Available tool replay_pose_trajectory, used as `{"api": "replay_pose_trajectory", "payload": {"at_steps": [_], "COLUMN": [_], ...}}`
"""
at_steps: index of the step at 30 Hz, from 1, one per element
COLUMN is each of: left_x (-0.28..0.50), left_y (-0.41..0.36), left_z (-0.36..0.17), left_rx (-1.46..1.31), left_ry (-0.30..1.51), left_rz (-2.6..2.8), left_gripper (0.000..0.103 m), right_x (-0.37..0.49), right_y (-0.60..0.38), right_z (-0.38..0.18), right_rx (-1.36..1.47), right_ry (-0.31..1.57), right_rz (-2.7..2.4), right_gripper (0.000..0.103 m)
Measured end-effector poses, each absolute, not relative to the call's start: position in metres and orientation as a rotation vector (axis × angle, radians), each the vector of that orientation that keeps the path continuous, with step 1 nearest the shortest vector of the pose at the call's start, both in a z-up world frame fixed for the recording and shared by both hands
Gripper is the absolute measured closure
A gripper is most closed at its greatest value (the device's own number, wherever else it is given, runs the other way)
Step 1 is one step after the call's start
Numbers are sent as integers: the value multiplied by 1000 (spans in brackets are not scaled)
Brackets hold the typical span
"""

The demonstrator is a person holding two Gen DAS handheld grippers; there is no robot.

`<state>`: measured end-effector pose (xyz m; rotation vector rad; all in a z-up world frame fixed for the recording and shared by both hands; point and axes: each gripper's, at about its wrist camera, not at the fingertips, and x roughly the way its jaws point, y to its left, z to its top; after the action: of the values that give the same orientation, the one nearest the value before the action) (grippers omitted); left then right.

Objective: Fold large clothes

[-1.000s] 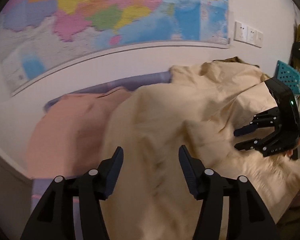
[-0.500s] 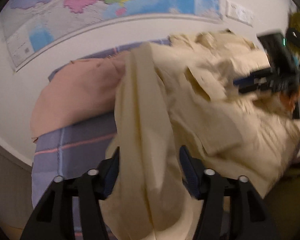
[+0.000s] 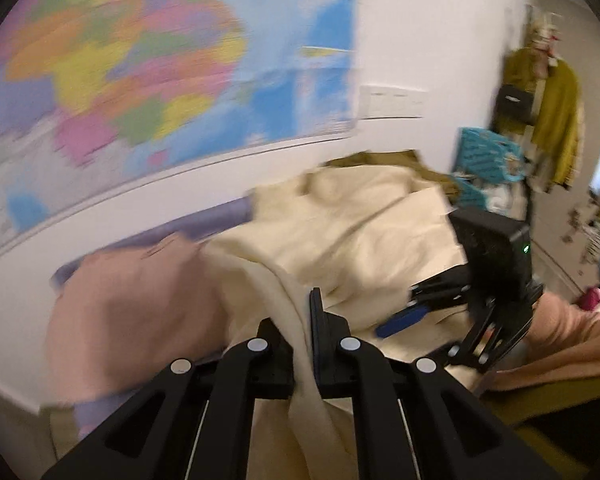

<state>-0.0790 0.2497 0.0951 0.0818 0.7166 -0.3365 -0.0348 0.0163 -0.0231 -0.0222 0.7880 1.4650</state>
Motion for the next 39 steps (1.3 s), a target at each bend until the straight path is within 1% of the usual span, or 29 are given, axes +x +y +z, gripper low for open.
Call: {"api": "replay_pose_trajectory", "payload": {"at_steps": [1,2,3,5,8,9,10,11,12,13,15,17,18,19,20,21,22,23,24,25,28,30,32,33,34,36,38,39], "left_x": [-68,-57,-41,-18,11,20,25,31,34,33,28,24,21,17,14,8,7,4,2,0,-2,0,4,6,8,13,15,15], "left_y": [233,219,204,184,163,159,158,159,161,163,162,160,162,165,168,173,180,186,193,200,219,230,237,237,237,237,239,241], "left_z": [93,89,80,64,46,42,40,38,39,42,48,53,53,53,54,53,53,52,48,43,25,7,-11,-23,-31,-52,-64,-66], "left_rx": [102,113,98,89,42,3,-41,-101,-162,-202,-184,-153,-154,-145,-129,-109,-101,-91,-82,-72,-37,-54,-62,-54,-40,-9,9,2], "left_ry": [731,750,798,868,935,951,964,985,989,966,917,869,860,845,826,800,787,770,756,752,761,789,823,847,860,906,929,931], "left_rz": [-367,-393,-438,-464,-483,-492,-516,-546,-584,-616,-573,-545,-540,-518,-499,-465,-435,-408,-385,-350,-231,-192,-159,-141,-125,-78,-47,-47], "left_gripper": [97,93,91,90,88,88,85,85,85,85,85,85,85,85,81,78,73,73,72,71,71,71,71,71,71,70,69,69], "right_x": [-34,-33,-32,-34,-32,-29,-29,-27,-27,-28,-29,-30,-28,-24,-22,-20,-20,-19,-17,-14,4,19,32,39,43,60,70,71], "right_y": [9,-1,-10,-26,-51,-61,-72,-80,-88,-92,-96,-88,-80,-76,-72,-68,-67,-68,-72,-76,-96,-101,-100,-98,-99,-100,-114,-123], "right_z": [-20,-19,-20,-20,-28,-34,-38,-43,-48,-50,-55,-65,-73,-80,-85,-88,-87,-81,-67,-54,-5,16,17,14,8,-7,-18,-18], "right_rx": [3,32,56,98,183,238,263,282,304,325,375,331,295,295,303,303,300,283,219,181,-4,-200,-337,-380,-392,-392,-267,-199], "right_ry": [783,780,777,774,796,819,826,827,832,839,848,879,922,951,970,981,984,971,929,902,824,825,879,915,941,981,1008,999], "right_rz": [1462,1456,1449,1450,1407,1402,1397,1386,1376,1380,1415,1370,1328,1321,1327,1342,1359,1363,1332,1314,1199,1085,1016,997,977,883,880,896], "right_gripper": [41,39,38,37,31,29,29,28,24,18,16,16,18,23,30,56,70,73,79,81,82,82,79,73,59,53,46,33]}}
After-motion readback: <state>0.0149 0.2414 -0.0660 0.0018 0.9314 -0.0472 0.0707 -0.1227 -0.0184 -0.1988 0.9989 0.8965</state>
